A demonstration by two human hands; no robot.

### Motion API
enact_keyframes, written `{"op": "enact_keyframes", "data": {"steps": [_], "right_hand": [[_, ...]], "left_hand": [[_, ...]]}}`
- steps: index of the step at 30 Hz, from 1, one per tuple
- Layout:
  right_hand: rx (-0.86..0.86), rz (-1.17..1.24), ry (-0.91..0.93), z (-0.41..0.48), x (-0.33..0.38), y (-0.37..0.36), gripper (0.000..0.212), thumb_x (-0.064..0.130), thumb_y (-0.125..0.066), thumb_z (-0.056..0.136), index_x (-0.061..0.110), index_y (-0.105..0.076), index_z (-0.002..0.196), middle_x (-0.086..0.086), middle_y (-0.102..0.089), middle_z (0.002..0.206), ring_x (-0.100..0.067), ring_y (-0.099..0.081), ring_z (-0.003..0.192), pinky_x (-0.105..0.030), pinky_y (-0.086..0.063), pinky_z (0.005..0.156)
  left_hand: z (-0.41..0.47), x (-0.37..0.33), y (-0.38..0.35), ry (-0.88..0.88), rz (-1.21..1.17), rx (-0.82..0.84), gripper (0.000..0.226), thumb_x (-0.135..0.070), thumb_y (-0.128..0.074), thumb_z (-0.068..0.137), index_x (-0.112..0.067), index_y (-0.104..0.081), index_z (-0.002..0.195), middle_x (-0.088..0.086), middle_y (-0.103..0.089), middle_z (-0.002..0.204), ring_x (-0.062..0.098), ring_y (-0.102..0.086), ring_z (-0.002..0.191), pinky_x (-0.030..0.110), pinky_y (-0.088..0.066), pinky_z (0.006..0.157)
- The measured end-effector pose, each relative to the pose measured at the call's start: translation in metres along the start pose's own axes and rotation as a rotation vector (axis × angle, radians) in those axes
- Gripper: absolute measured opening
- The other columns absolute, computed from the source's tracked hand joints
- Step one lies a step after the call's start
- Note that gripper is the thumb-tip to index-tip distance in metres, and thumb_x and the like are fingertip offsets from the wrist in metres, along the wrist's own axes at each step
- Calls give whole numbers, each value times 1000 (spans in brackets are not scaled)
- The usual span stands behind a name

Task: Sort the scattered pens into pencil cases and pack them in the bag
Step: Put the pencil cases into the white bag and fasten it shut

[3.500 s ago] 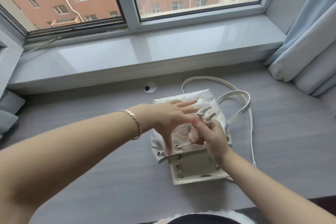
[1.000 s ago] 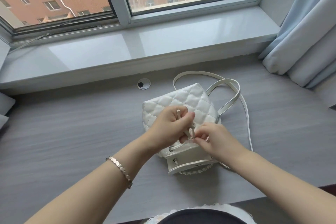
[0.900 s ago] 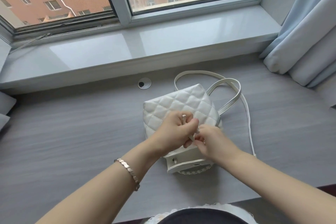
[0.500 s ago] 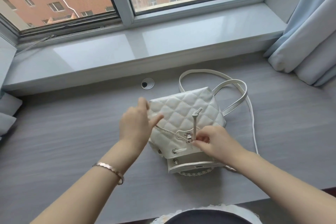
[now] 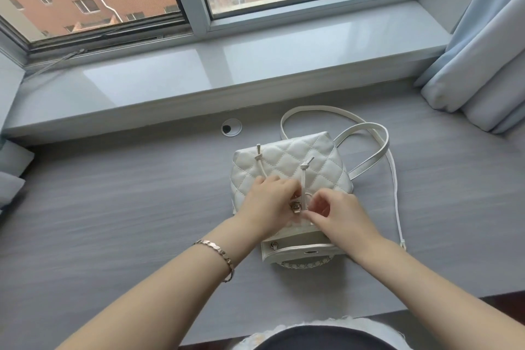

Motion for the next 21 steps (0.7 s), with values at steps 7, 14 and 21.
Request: {"op": "enact_keyframes", "data": {"steps": [7,14,21], "right_hand": [[252,-339,289,-34,-7,-21,33,51,-49,78,23,-65,87,7,-61,87,-13,-59,86,-22,-38,67],[-142,-421,698,-23,42,9,17,39,-56,70,24,-59,63,9,-57,61,-10,-45,65,-21,-28,44],[126,-46,255,34,22,0,34,22,-83,63,28,-54,46,12,-46,68,1,-44,70,-17,-33,61]], "left_hand": [[7,9,7,-8,-144,108,28,-30,-70,76,-20,-64,102,-3,-66,101,16,-51,104,27,-22,87],[-1,15,0,84,-484,214,20,-13,-69,75,-15,-70,94,3,-71,97,13,-65,93,23,-49,83],[-10,22,-5,184,-818,476,30,-49,-58,79,-20,-66,84,-2,-60,82,8,-52,80,30,-41,76]]}}
Point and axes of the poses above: each hand's wrist, its own z-axis towards the middle knuckle, its own y-axis out of the back of the hand, x = y × z, the point moved 7 cm from there along z, towards the middle knuckle
